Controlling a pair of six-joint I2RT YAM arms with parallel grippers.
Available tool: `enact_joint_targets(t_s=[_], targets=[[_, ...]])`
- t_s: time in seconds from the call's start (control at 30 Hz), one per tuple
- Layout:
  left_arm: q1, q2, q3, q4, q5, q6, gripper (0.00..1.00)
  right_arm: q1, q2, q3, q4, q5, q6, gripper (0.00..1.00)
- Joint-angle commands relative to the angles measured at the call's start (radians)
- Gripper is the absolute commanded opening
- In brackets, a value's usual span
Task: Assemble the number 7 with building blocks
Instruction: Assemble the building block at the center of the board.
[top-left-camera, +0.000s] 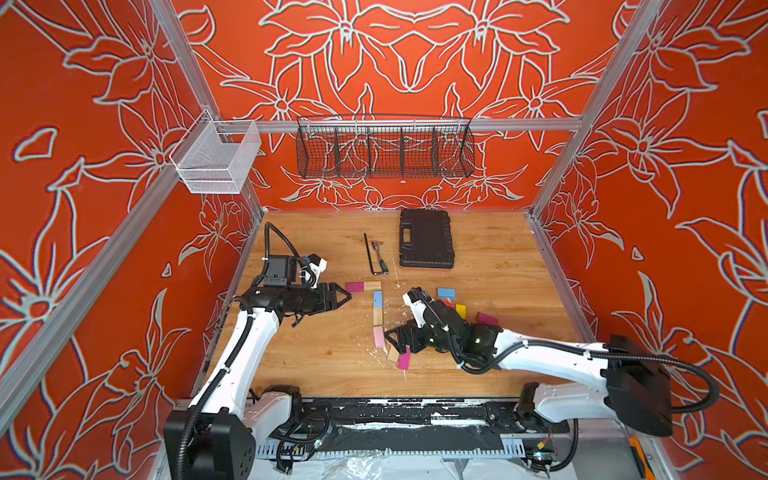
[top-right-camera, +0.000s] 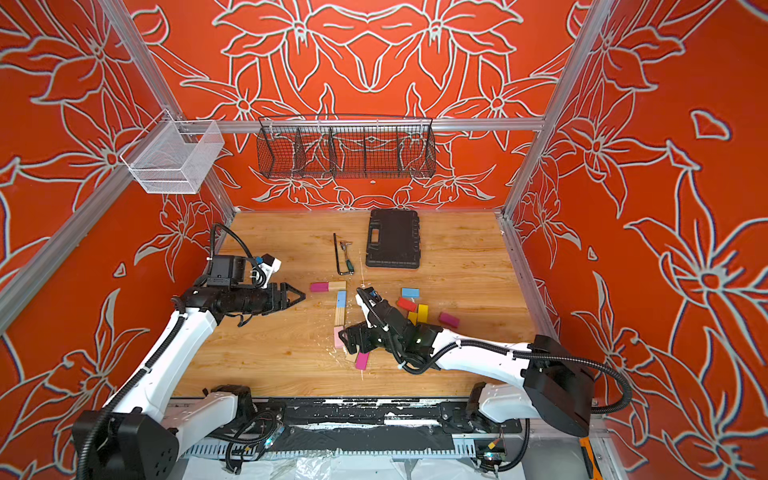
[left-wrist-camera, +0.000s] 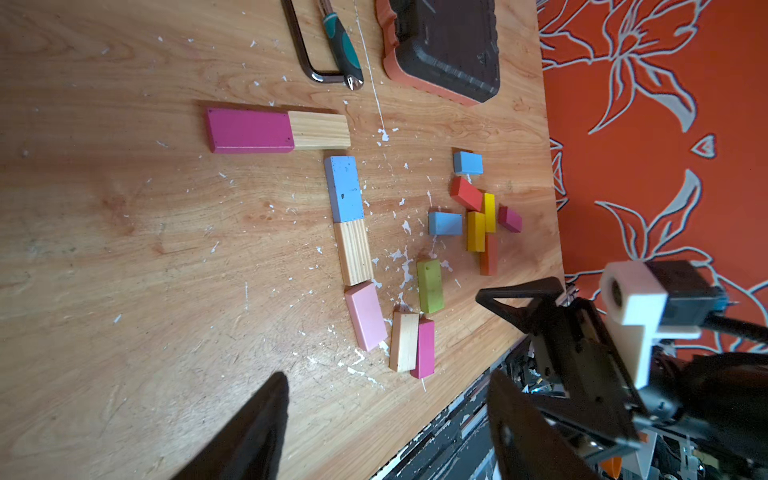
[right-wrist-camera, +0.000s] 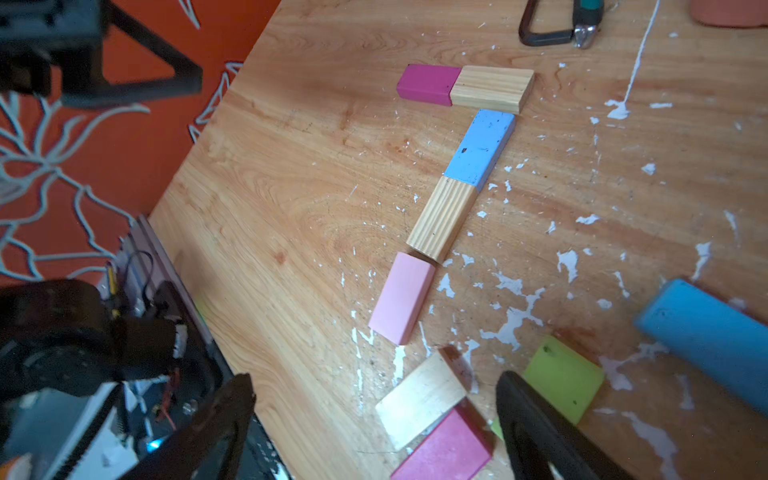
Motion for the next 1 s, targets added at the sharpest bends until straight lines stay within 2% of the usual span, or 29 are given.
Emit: enact_joint_targets(t_s=[0.0,0.17,0.4,0.47,0.57,0.73,0.83,0.97], targets=[[-0.02,-0.028,-0.022,0.045,0.029,0.018,0.78,0.0,-0.012,-0.048,0.18,0.025,-0.111,0.97],[-0.106,-0.062,-0.051,0.072,-0.031,0.042,0.86,-0.001,-0.016,-0.116,0.367,0.025,-0.269,0.97],[-0.306,-0.221,-0.141,0.126,-0.211,0.131,0.96,-0.008,-0.018,-0.149,0.408,0.026,-0.459,0.97],[-0.342,-0.25,-0.166,0.146,-0.211,0.161,0.96,-0.016,-0.028,-0.174,0.431,0.025,-0.48,0.97],[-0.398,-0.257,-0.198,0.173,-0.247,0.176,0.99,-0.035,-0.028,-0.202,0.448,0.019,-0.471,0.97],[-0.487,-0.193,-0.188,0.154,-0.351,0.174,1.0,-0.068,-0.026,-0.235,0.493,-0.004,-0.426,0.97],[-0.533,-0.149,-0.184,0.165,-0.404,0.111,1.0,-0.09,-0.022,-0.229,0.482,-0.015,-0.394,0.97],[-0.548,-0.088,-0.182,0.17,-0.412,-0.088,0.98,-0.155,-0.034,-0.189,0.383,-0.027,-0.264,0.96]])
